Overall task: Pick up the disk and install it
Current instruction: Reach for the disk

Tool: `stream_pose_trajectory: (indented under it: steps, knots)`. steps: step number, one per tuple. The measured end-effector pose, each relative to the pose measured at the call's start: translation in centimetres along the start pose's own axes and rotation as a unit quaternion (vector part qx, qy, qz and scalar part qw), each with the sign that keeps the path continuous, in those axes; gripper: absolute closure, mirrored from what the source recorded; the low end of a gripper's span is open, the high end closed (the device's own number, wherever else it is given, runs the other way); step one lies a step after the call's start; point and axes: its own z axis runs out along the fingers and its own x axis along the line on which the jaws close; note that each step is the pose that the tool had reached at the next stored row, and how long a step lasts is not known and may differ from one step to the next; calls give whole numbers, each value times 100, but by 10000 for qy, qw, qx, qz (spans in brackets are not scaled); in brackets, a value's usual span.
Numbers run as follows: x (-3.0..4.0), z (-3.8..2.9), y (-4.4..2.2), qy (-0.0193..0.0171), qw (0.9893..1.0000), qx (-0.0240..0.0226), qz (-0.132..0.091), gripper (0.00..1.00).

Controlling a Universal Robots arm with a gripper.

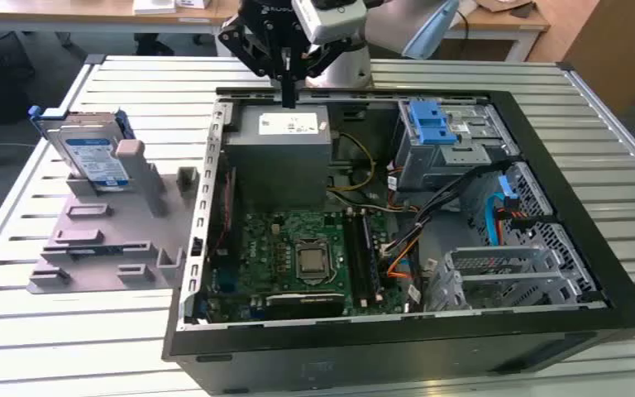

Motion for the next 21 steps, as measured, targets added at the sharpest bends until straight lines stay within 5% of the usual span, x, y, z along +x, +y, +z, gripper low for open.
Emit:
stream_pose_trajectory:
  steps: [21]
  knots:
    - [40, 0, -3, 1, 10000, 0, 0, 89]
